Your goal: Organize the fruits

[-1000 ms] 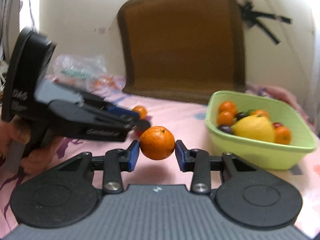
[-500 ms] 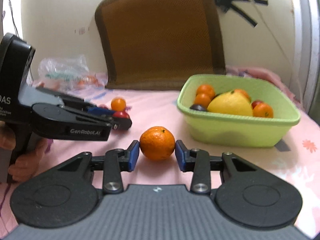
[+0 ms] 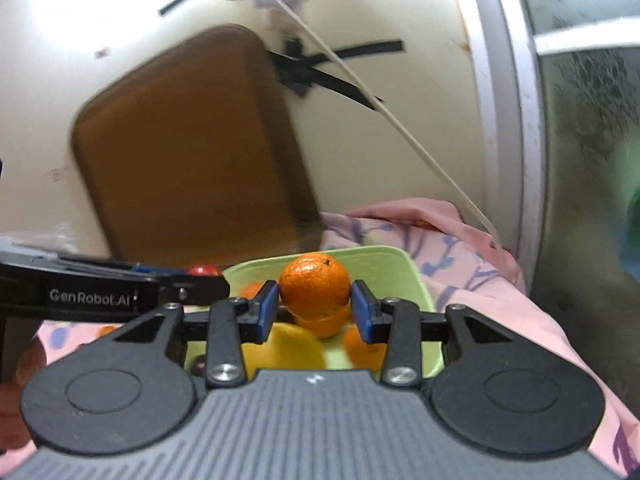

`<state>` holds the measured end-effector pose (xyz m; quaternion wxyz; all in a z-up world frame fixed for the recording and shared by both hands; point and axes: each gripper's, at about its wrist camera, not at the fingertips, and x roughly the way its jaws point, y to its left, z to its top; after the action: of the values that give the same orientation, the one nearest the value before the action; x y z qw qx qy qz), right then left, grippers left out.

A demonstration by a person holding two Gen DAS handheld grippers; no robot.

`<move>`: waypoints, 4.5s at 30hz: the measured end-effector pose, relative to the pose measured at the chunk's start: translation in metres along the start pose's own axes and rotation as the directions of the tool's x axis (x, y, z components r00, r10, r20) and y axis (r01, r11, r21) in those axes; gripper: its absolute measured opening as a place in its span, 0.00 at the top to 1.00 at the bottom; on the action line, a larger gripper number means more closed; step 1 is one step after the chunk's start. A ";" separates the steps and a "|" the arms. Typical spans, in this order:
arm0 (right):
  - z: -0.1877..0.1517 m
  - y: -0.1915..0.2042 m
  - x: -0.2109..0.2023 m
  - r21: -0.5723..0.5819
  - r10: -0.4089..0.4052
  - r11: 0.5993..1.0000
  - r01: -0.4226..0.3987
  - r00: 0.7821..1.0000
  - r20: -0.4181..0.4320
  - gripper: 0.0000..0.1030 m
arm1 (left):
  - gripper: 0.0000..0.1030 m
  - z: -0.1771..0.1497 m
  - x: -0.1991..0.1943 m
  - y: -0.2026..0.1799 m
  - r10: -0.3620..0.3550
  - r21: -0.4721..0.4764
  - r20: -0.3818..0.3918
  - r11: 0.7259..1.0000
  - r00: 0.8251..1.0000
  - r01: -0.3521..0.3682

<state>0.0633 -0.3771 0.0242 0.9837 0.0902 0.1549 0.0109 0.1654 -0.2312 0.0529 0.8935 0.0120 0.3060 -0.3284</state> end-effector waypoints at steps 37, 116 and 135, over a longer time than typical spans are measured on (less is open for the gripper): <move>-0.076 0.126 -0.056 0.049 0.104 0.994 -0.099 0.986 -0.129 0.52 | 0.55 -0.127 -0.123 0.090 0.432 -0.162 -0.029 0.888 0.902 -0.430; -0.085 0.117 -0.067 0.158 0.151 0.979 -0.128 0.979 -0.138 0.26 | 0.09 -0.131 -0.138 0.074 0.559 -0.119 0.054 0.826 0.828 -0.550; -0.084 0.115 -0.064 0.160 0.186 0.974 -0.161 0.971 -0.153 0.25 | 0.08 -0.131 -0.136 0.075 0.563 -0.116 0.035 0.823 0.826 -0.556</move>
<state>-0.0230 -0.2522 -0.0146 0.9533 0.1742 0.2286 0.0931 0.0581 -0.0651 0.0083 0.9597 0.0449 0.2749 -0.0362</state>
